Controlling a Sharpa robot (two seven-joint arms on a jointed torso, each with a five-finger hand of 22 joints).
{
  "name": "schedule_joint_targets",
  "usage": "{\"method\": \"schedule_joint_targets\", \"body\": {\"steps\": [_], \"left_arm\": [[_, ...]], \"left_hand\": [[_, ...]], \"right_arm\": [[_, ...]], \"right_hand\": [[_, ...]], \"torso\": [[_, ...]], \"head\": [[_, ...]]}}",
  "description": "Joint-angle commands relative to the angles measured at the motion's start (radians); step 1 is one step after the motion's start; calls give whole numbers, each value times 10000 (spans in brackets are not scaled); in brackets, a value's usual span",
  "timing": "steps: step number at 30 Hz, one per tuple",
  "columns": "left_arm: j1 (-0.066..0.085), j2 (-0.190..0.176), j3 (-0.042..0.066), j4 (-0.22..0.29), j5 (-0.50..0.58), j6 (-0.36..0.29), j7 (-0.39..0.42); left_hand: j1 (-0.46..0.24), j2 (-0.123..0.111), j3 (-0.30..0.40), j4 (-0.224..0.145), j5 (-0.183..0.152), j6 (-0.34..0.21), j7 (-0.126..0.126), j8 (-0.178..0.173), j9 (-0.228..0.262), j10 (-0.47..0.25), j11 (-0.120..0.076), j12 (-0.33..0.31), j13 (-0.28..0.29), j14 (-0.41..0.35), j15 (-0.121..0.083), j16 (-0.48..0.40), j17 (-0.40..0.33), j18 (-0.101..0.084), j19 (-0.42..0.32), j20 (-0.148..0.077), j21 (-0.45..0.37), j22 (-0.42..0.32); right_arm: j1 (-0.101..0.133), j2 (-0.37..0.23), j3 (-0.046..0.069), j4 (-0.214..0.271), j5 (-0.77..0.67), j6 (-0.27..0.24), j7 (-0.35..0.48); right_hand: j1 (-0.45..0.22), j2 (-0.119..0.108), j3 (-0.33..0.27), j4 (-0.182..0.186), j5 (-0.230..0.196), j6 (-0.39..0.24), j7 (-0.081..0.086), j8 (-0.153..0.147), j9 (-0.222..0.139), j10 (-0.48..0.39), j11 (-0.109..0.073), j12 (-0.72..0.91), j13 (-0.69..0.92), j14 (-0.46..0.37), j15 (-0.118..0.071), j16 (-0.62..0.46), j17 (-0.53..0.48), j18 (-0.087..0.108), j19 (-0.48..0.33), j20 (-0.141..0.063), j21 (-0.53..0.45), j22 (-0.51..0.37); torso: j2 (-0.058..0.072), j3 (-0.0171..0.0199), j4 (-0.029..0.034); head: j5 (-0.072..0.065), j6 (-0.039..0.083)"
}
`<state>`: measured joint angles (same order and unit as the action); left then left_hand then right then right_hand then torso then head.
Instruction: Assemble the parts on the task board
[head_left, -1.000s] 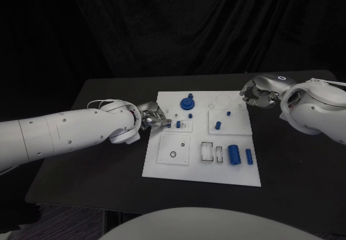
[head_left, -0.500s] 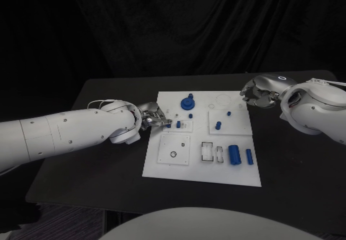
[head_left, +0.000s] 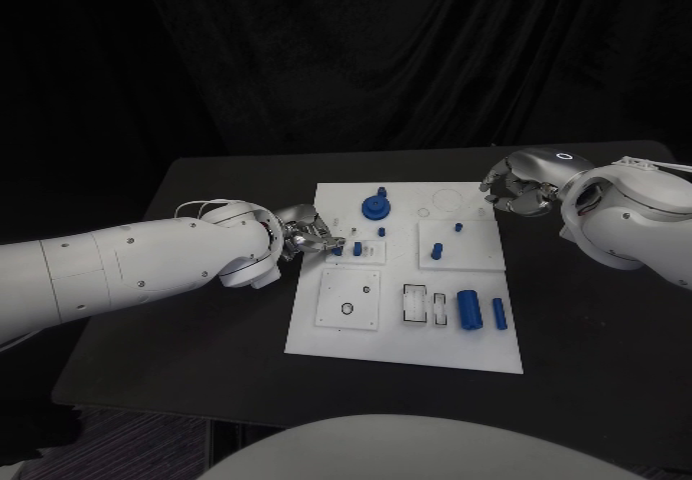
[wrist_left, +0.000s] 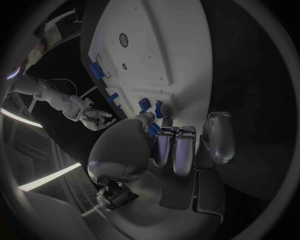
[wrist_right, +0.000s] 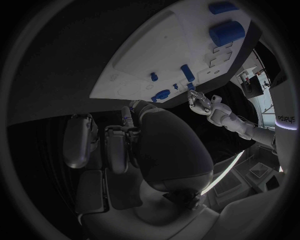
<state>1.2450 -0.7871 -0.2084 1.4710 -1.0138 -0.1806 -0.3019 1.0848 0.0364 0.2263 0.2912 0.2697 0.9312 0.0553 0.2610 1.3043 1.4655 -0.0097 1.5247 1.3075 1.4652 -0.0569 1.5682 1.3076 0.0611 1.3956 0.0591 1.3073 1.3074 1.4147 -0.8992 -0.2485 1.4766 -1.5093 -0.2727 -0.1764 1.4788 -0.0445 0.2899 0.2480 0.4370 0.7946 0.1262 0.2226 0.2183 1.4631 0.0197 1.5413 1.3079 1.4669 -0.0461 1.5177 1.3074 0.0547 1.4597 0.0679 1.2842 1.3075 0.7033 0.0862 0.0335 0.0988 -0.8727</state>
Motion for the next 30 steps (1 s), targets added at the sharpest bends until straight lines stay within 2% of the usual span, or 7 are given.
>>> {"method": "schedule_joint_targets", "body": {"steps": [1, 16, 18, 23, 24, 28, 30], "left_arm": [[-92, 20, -38, 13, 88, 203, 78], [-150, 18, -38, -14, 88, 192, 217], [-154, 19, -38, -19, 88, 187, 248], [-159, 21, -38, -26, 88, 120, 406], [-160, 21, -38, -24, 88, 89, 456], [-164, 8, -38, -5, 88, -34, 647], [-166, -1, -38, 1, 88, -81, 748]], "left_hand": [[-103, 7, -68, 4, -47, 12, 82, -33, -8, 465, 94, -72, 2296, 1056, 72, 26, 2632, 112, -52, 26, -49, 1260], [-177, 65, -114, -10, 6, 22, 76, -43, -15, 445, 94, -89, 2285, 1056, 78, 26, 2632, 114, -57, 34, -65, 1265], [-149, 86, -118, -35, 163, 25, 63, -48, -14, 438, 87, -94, 2281, 1056, 74, 26, 2632, 116, -59, 36, -75, 1272], [243, 124, 63, -159, 867, 27, 13, -35, 25, 428, 46, -101, 2276, 1056, 43, 26, 2632, 124, -66, 12, -115, 1295], [515, 83, 231, -301, 1333, 7, -10, -26, 55, 426, 22, -102, 2275, 1056, 24, 26, 2632, 126, -70, -6, -135, 1307], [635, 52, 330, -355, 1488, 21, -21, -5, 79, 421, 13, -106, 2272, 1056, 16, 26, 2632, 123, -64, -12, -139, 1321], [763, 10, 459, -429, 1732, 22, -31, 12, 104, 409, 3, -117, 2265, 1056, 7, 26, 2632, 125, -67, -23, -155, 1331]], "right_arm": [[-25, 10, 7, -1, -24, 76, -142], [-27, 21, 7, 1, -24, 124, -175], [-27, 18, 7, 2, -24, 126, -178], [-27, 8, 7, 7, -24, 127, -184], [-27, 6, 7, 8, -24, 127, -186], [-27, 1, 7, 8, -24, 135, -193], [-27, 2, 7, 5, -24, 145, -200]], "right_hand": [[10, 10, 72, -3, 34, -16, -21, 27, -11, 579, 39, -32, 2123, 873, 38, -64, 2258, 107, -59, -15, -34, 1754], [10, 10, 72, -3, 34, -16, -21, 27, -11, 579, 39, -32, 2123, 873, 38, -64, 2258, 107, -59, -15, -34, 1754], [10, 10, 72, -3, 34, -16, -21, 27, -11, 579, 39, -32, 2123, 873, 38, -64, 2258, 107, -59, -15, -34, 1754], [10, 10, 72, -3, 34, -16, -21, 27, -11, 579, 39, -32, 2123, 873, 38, -64, 2258, 107, -59, -15, -34, 1754], [10, 10, 72, -3, 34, -16, -21, 27, -11, 579, 39, -32, 2123, 873, 38, -64, 2258, 107, -59, -15, -34, 1754], [10, 10, 72, -3, 34, -16, -21, 27, -11, 579, 39, -32, 2123, 873, 38, -64, 2258, 107, -59, -15, -34, 1754], [-11, 11, 96, -17, 34, -15, -19, 33, -22, 568, 40, -41, 2110, 869, 37, -78, 2249, 111, -66, -18, -57, 1749]], "torso": [[3, 2, 6], [4, 6, 7], [4, 7, 10], [-2, 6, 7], [-4, 6, 3], [-5, 7, -6], [-5, 8, -10]], "head": [[7, 1], [19, 1], [12, 1], [12, 1], [15, 1], [22, 1], [19, 1]]}}
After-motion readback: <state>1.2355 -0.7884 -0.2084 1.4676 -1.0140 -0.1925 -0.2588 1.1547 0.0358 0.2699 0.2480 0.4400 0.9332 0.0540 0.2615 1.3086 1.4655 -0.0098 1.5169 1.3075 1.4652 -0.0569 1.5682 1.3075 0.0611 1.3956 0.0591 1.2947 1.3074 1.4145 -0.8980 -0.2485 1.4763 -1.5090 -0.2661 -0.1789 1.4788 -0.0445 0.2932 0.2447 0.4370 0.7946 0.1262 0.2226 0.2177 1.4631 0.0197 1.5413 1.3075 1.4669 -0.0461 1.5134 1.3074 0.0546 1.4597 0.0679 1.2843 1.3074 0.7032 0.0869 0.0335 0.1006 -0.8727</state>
